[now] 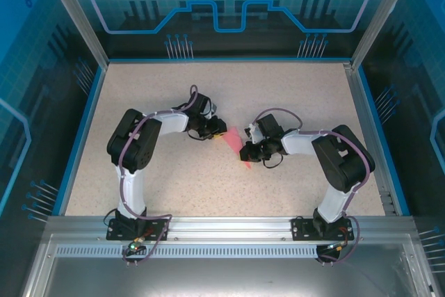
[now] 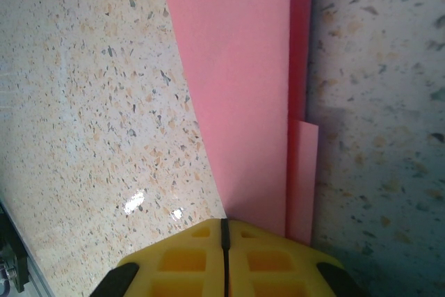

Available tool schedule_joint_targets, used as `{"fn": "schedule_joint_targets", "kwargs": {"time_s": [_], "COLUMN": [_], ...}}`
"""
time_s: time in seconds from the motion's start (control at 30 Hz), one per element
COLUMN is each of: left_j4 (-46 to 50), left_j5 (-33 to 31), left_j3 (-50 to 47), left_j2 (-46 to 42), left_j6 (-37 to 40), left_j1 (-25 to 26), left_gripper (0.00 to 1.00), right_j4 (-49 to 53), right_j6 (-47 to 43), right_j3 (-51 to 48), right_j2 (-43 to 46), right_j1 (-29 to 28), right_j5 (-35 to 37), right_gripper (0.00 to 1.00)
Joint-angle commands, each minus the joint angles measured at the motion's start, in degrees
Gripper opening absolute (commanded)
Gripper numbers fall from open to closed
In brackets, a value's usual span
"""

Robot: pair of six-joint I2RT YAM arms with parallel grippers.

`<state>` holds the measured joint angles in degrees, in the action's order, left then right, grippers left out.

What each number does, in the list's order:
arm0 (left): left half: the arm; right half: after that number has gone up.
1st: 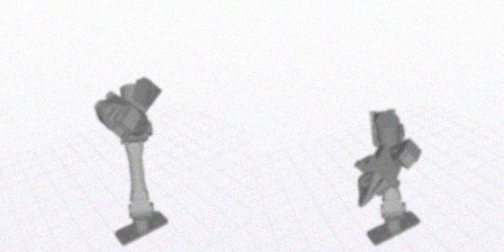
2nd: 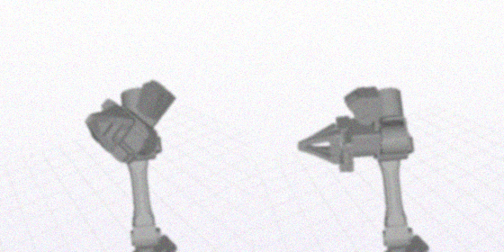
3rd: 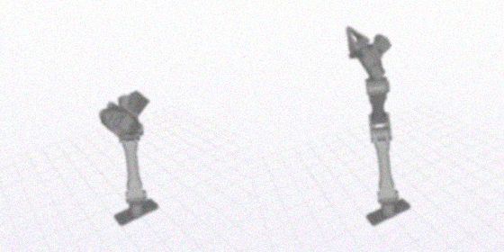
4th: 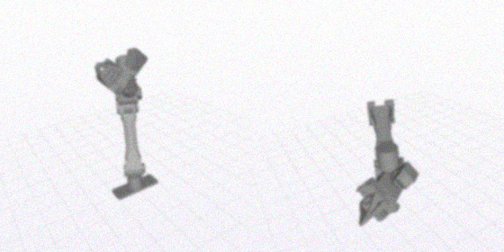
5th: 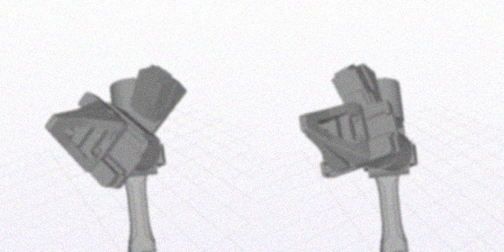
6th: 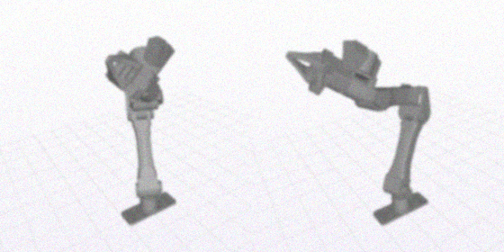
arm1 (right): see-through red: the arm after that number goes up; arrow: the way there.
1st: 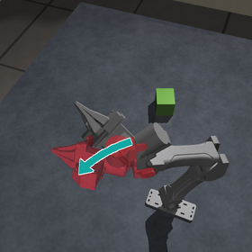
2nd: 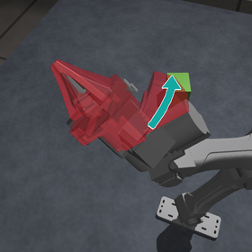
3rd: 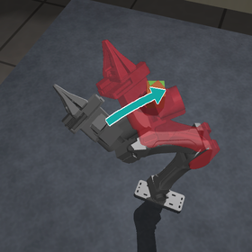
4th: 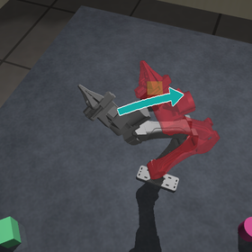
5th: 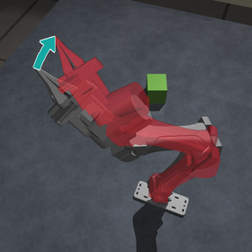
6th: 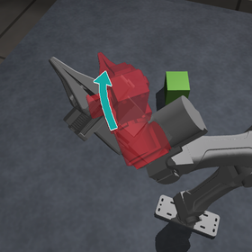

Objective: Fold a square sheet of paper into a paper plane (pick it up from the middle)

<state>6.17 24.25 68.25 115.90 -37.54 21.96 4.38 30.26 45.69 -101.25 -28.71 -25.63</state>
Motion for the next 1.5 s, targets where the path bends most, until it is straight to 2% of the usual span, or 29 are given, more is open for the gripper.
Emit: {"fn": "schedule_joint_targets", "kwargs": {"time_s": [0.0, 0.23, 0.4, 0.57, 0.67, 0.73, 0.87, 1.13, 1.3, 1.47], "left_j4": [4.03, 8.75, 11.18, 12.84, 14.20, 15.74, 19.30, 28.46, 32.28, 36.82], "left_j5": [-7.94, -11.88, -13.61, -12.91, -12.90, -13.43, -15.77, -23.60, -26.21, -27.66], "left_j3": [1.97, 6.00, 7.31, 6.34, 5.27, 4.86, 6.00, 11.65, 14.97, 19.46], "left_j2": [2.22, 1.38, -2.57, -7.01, -9.32, -10.71, -11.59, -7.26, -5.33, -1.27], "left_j6": [1.35, 3.10, 4.23, 3.96, 3.95, 4.21, 3.97, -2.13, -5.33, -7.05], "left_j1": [-2.17, -4.44, -5.07, -4.83, -3.85, -2.52, 1.43, 12.60, 17.32, 19.19], "left_gripper": [0.26, 0.27, 0.30, 0.38, 0.44, 0.47, 0.53, 0.63, 0.68, 0.69], "right_j4": [12.23, 11.76, 10.21, 8.56, 8.90, 9.86, 12.47, 13.47, 12.69, 11.99], "right_j6": [0.38, 0.79, 1.29, 2.06, 1.52, 1.61, 1.15, 0.80, 2.39, 3.90], "right_j3": [-4.56, -4.08, -2.65, -0.16, 0.19, -0.50, -2.99, -7.93, -10.07, -11.78], "right_j2": [-5.21, -4.39, 0.44, 8.89, 15.99, 20.76, 27.41, 30.62, 30.48, 31.57], "right_j1": [0.39, 0.20, -1.02, -1.61, -1.55, -0.85, 1.65, 7.88, 9.71, 10.29], "right_j5": [7.62, 7.48, 7.02, 8.00, 11.13, 14.79, 23.05, 32.66, 33.45, 33.56], "right_gripper": [0.07, 0.07, 0.10, 0.21, 0.37, 0.48, 0.62, 0.84, 0.88, 0.88]}}
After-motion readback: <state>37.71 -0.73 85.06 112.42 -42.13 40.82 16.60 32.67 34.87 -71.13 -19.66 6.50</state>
